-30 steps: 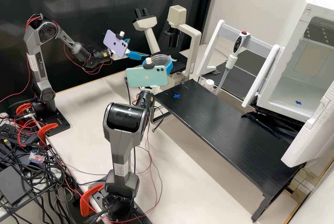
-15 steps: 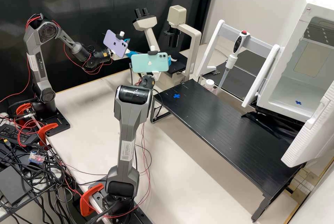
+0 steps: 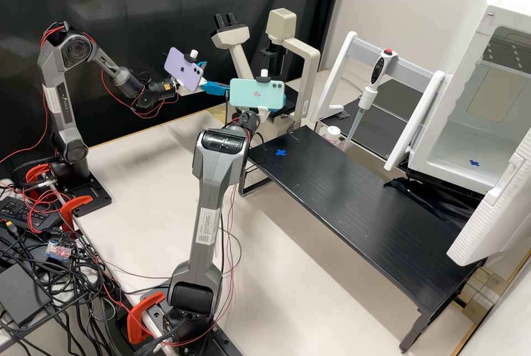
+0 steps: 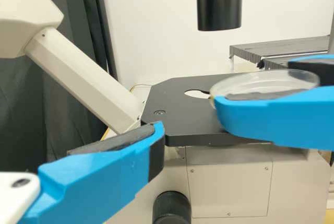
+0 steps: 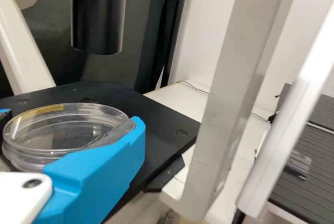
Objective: Move the petri dish to the microscope
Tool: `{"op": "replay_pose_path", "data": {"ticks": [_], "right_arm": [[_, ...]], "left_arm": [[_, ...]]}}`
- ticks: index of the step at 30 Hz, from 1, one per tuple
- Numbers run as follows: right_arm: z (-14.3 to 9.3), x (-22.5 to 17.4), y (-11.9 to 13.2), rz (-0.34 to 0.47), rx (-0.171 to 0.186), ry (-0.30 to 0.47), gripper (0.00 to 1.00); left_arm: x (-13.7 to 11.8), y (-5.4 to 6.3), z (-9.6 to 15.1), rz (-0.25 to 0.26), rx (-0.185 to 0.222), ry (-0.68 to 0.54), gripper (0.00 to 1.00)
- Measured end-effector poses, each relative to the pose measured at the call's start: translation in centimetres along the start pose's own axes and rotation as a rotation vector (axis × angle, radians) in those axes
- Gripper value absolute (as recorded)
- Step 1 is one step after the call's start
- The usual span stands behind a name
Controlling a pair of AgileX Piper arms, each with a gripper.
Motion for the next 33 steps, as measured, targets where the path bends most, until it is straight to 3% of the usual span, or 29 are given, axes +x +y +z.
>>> {"op": "replay_pose_path", "data": {"ticks": [6, 22, 23, 29, 33], "right_arm": [[0.1, 1.4, -0.5, -0.025, 0.011, -0.02, 0.0], [-0.1, 4.8, -1.2, -0.063, -0.014, -0.055, 0.0], [-0.1, 4.9, -1.2, -0.062, -0.013, -0.056, 1.0], [0.1, 5.4, -1.6, -0.068, -0.03, -0.06, 1.0], [0.2, 5.4, -1.8, -0.083, -0.022, -0.062, 1.0]], "left_arm": [[0.0, 0.0, 0.0, 0.0, 0.0, 0.0, 1.0], [0.0, 0.0, 0.0, 0.0, 0.0, 0.0, 1.0], [0.0, 0.0, 0.0, 0.0, 0.0, 0.0, 1.0], [0.0, 0.0, 0.0, 0.0, 0.0, 0.0, 1.0], [0.0, 0.0, 0.0, 0.0, 0.0, 0.0, 1.0]]}}
